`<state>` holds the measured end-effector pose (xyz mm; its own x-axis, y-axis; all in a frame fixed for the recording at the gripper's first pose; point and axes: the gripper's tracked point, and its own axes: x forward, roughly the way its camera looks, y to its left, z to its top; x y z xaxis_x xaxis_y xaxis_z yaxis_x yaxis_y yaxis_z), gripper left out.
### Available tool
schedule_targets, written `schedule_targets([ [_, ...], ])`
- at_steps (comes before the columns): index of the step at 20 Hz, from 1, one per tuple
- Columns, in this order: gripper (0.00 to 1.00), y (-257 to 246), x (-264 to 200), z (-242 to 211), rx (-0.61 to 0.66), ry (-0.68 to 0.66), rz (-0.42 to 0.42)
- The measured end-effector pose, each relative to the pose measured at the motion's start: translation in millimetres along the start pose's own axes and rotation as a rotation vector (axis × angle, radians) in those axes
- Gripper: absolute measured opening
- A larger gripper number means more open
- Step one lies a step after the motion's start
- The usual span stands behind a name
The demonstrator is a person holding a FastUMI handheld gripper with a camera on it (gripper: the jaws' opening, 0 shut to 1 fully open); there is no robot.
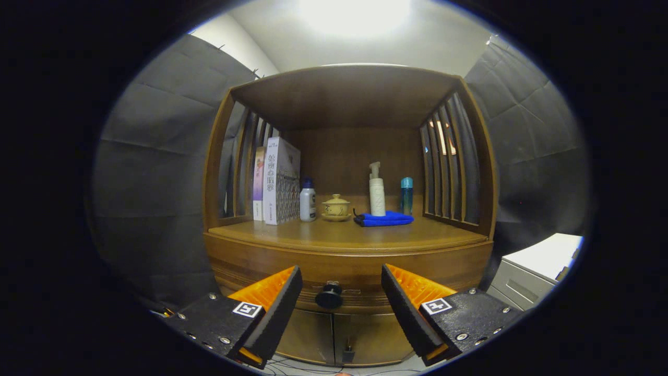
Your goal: Pull open the drawer, take out the items inside it, and place them on the countertop above the cabinet.
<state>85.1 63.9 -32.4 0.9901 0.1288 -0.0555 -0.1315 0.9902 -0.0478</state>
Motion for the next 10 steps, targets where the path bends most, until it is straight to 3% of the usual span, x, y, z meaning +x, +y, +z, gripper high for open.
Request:
schedule_targets([
  [5, 0.95, 4.8, 28.4, -28.4, 0.026, 0.066, 0.023],
  [10, 0.95, 3.1, 48.2, -57.8, 0.055, 0.149, -0.007],
])
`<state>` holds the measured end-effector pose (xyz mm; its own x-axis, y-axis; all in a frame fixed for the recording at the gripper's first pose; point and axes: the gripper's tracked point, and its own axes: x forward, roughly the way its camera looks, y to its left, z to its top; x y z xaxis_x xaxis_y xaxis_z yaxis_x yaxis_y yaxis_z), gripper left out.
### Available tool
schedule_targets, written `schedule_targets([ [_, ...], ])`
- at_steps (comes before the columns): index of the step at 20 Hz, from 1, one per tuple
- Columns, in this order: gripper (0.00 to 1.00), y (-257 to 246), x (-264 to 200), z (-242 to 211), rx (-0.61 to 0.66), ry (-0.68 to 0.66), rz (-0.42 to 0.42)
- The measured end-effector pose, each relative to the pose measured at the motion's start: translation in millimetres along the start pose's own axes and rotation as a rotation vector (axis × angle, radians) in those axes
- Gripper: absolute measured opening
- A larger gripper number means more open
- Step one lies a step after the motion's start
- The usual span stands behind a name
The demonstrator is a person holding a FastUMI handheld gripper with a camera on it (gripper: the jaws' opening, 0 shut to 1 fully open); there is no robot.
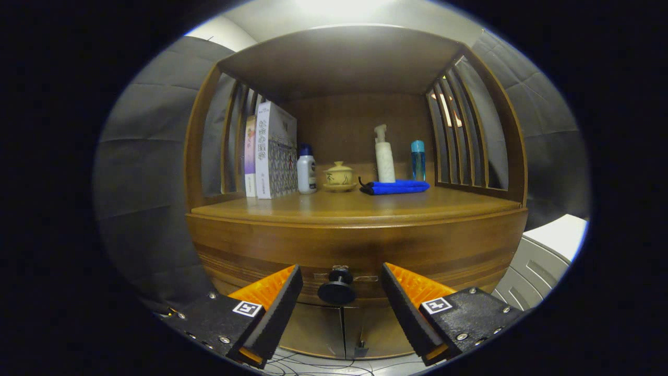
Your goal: Pull open the drawer, take out the items inside it, and place them on the countertop above the cabinet.
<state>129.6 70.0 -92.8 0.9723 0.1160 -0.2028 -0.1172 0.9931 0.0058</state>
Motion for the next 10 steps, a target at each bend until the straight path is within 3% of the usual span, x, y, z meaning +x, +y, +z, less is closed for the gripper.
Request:
schedule_targets([
  [3, 0.93, 0.6, 9.9, -12.2, 0.001, 0.037, -0.003],
  [7, 0.82, 1.2, 15.7, -28.4, 0.013, 0.089, -0.006],
  [10, 0.64, 1.8, 21.1, -24.2, 0.028, 0.073, -0.004],
])
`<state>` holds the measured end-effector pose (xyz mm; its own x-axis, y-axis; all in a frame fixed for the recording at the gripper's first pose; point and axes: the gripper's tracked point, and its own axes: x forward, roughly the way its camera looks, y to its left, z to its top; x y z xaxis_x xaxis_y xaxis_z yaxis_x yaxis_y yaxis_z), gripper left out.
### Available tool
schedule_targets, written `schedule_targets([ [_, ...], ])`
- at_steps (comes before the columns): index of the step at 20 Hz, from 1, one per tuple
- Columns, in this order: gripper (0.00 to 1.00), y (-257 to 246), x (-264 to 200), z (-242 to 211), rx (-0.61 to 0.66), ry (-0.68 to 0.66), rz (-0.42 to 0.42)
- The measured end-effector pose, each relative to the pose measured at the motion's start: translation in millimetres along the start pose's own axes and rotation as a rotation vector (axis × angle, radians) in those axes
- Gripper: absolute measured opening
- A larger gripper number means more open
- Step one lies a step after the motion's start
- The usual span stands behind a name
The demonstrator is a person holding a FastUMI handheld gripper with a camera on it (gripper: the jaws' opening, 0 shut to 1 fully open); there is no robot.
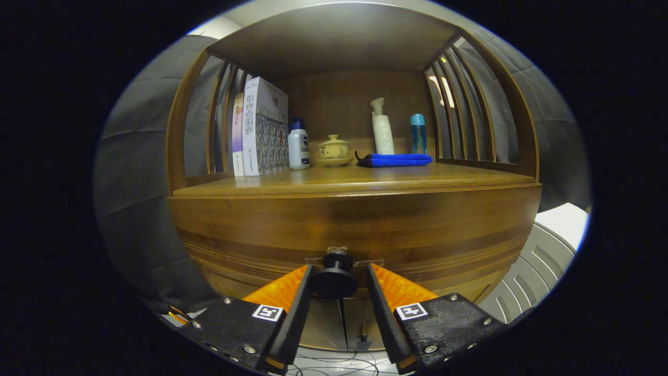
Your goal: Pull open the drawer, take out the items inside it, and place them on the countertop above the cabinet.
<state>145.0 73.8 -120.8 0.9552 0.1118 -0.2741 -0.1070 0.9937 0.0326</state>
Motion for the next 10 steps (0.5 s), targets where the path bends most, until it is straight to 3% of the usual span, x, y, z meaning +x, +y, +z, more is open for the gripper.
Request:
schedule_targets([
  [10, 0.34, 2.0, -4.6, -2.3, -0.051, -0.018, -0.029],
])
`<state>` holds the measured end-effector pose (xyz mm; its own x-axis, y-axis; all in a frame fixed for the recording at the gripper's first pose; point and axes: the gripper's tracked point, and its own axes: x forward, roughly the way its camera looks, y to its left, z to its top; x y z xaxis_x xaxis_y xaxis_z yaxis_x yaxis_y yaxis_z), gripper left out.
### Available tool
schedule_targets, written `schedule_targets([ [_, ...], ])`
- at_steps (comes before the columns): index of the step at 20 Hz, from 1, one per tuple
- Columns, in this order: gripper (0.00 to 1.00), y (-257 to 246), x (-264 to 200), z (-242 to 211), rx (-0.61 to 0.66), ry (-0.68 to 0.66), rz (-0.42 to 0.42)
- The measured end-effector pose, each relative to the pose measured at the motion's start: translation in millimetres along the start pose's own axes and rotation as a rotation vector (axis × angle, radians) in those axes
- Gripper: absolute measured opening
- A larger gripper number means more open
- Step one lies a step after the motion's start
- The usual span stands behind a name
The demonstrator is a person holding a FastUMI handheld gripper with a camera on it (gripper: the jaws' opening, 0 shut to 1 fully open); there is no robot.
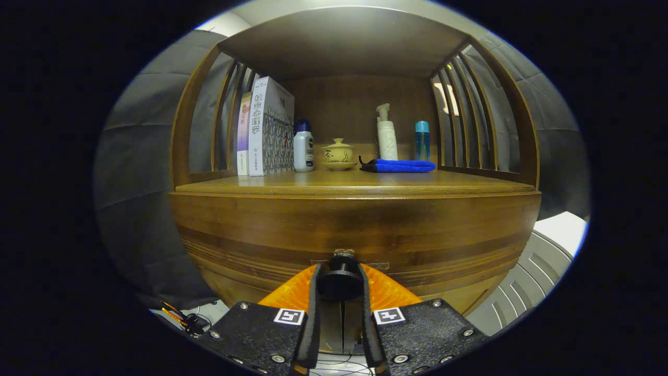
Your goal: Pull open the drawer, take out the items inside it, and place them on the countertop above the cabinet.
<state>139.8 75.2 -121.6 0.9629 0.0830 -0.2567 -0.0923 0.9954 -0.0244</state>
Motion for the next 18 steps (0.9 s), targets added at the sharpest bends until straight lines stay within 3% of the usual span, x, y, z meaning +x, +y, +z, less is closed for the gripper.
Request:
schedule_targets([
  [18, 0.34, 8.4, -101.6, -20.8, 0.032, 0.006, 0.007],
])
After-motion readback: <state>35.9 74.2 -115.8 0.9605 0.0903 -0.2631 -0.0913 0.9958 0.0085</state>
